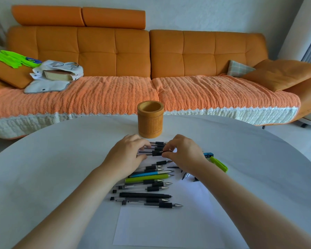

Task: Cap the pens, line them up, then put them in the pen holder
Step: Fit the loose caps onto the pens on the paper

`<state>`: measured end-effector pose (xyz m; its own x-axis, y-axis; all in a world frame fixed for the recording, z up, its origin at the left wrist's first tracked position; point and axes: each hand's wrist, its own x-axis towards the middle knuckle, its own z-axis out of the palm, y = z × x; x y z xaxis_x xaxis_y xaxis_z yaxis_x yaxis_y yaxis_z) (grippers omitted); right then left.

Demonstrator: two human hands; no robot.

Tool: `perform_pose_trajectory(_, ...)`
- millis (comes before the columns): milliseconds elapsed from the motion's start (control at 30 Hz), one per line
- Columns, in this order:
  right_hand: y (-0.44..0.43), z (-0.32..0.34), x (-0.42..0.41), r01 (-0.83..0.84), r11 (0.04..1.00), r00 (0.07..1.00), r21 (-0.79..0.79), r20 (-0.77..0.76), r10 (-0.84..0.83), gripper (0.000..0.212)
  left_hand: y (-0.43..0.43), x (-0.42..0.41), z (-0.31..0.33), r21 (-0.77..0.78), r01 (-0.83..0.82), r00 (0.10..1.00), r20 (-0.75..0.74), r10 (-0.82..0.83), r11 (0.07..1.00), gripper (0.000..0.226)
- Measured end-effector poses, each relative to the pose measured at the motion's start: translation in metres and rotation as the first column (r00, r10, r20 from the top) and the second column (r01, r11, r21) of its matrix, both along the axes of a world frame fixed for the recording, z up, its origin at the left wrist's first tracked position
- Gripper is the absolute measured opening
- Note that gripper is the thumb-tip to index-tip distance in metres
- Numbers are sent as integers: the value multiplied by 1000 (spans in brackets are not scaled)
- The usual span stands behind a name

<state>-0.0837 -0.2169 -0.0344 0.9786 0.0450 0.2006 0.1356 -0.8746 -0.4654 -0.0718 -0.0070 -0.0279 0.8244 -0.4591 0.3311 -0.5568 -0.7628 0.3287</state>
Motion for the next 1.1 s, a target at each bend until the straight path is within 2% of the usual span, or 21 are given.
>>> perform_pose_trajectory(133, 0, -2, 4, -18, 999, 1000, -36, -3, 18, 13, -3, -3, -1, 19, 34, 997, -76, -33, 999, 17)
perform_pose_trajectory(333, -9, 0, 4, -27, 998, 999, -49, 19, 28, 29, -5, -4, -6, 116, 34, 990, -139, -18, 993, 24)
perform_pose_trajectory(500, -29, 13, -5, -41, 999, 999, -10, -12, 41, 9, -5, -4, -7, 155, 53, 989, -143, -31, 987, 29)
perform_pose_trajectory(733, -39, 10, -26, -79, 994, 976, -81, -211, 61, 18, -12, -7, -6, 80, 40, 990, -138, -29, 996, 12)
perform_pose_trajectory(867, -37, 11, -30, -80, 992, 975, -95, -213, 58, 14, -11, -9, -7, 66, 7, 989, -149, 3, 998, 7)
perform_pose_trajectory(1033, -39, 12, -28, -76, 997, 976, -8, -207, 73, 9, -7, -8, -3, 11, -53, 989, -138, 54, 999, 4)
perform_pose_trajectory(1100, -40, 13, -26, -73, 996, 979, 46, -186, 80, 7, -5, -6, -1, -20, -50, 989, -140, 47, 999, 9)
